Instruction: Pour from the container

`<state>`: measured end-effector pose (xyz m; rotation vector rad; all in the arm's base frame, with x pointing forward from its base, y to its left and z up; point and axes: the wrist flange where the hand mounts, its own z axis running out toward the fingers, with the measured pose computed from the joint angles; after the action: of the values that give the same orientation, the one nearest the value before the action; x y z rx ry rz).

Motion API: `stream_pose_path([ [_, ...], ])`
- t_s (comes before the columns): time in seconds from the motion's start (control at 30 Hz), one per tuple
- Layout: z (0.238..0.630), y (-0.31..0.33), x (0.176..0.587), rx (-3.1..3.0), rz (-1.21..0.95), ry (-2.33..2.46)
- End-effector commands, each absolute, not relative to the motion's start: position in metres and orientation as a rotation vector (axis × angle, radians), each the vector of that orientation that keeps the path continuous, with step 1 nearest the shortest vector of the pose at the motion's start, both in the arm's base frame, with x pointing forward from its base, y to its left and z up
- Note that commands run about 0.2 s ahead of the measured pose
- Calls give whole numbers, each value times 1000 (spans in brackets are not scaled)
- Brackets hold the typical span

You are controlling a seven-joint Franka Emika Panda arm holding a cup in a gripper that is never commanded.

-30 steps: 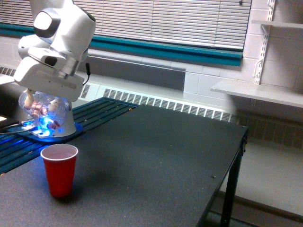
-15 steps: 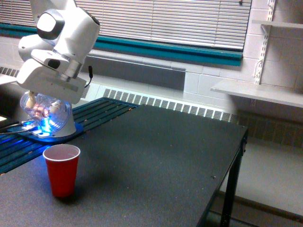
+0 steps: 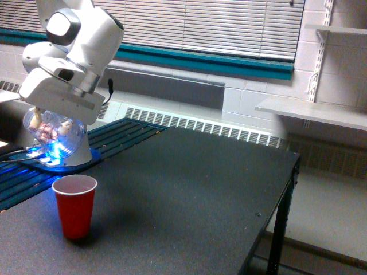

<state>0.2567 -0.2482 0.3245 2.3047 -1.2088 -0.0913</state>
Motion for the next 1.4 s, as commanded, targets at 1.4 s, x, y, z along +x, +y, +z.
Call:
stream_pose_path([
  [1.4, 313, -261, 278, 2311, -110, -1193],
])
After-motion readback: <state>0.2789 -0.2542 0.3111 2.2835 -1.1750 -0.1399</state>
